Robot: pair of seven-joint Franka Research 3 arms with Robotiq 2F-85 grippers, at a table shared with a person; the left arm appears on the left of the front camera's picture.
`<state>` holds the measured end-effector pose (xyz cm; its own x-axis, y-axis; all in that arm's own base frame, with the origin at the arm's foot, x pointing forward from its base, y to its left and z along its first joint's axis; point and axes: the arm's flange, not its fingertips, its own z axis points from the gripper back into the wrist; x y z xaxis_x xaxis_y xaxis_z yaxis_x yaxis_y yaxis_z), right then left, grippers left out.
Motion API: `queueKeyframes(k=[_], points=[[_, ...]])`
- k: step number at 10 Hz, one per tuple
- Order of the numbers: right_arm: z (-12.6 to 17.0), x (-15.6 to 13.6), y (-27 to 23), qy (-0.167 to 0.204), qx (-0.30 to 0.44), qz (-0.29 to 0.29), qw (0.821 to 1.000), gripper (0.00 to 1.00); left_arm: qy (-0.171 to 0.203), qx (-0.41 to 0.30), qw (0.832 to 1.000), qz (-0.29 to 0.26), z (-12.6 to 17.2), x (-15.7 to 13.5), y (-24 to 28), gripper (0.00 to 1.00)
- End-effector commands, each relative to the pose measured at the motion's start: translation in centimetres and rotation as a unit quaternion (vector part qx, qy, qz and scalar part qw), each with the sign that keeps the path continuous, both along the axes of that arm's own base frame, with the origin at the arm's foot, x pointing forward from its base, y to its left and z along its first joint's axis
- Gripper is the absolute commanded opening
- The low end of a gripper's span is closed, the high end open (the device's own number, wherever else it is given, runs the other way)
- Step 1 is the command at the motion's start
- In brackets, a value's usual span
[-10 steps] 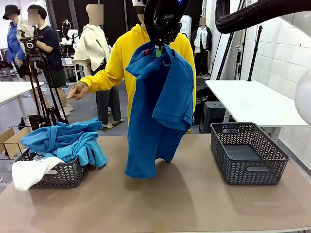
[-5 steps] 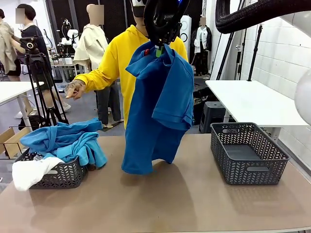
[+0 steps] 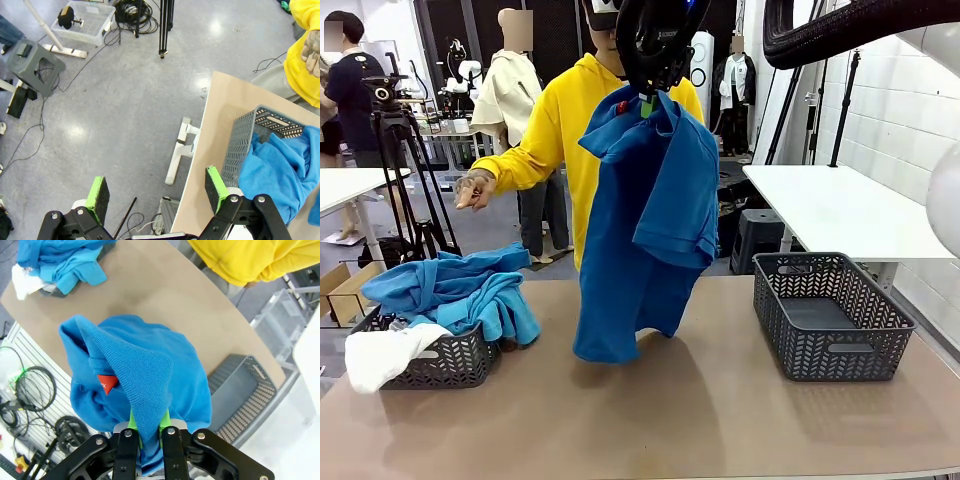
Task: Sort the tops and bottoms.
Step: Sort the clothes according to human instructions.
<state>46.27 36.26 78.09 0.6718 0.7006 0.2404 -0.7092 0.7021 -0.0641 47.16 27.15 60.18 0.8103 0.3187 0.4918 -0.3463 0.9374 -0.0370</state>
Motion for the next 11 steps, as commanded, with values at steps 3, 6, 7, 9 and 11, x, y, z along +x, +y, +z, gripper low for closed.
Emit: queueKeyframes(k=[3, 6, 7, 9, 11], points=[[1.4, 1.7, 2.7, -0.005, -0.008, -0.006, 1.000, 0.00, 0.002, 0.004, 1.000, -0.001, 0.0, -0.1, 0.0, 1.00], [9.1, 9.1, 11.6, -0.054, 0.072, -0.123, 0.988, 0.00, 0.002, 0.004, 1.000, -0.001, 0.0, -0.1, 0.0, 1.00], [11.6, 9.8, 15.3, -0.058, 0.103, -0.123, 0.985, 0.00, 0.002, 0.004, 1.000, -0.001, 0.0, -0.1, 0.0, 1.00], [16.1, 10.4, 22.5, -0.095, 0.121, -0.128, 0.980, 0.00, 0.002, 0.004, 1.000, -0.001, 0.0, -0.1, 0.0, 1.00], [21.2, 11.0, 28.3, -0.136, 0.189, -0.173, 0.957, 0.00, 0.002, 0.004, 1.000, -0.001, 0.0, -0.1, 0.0, 1.00]])
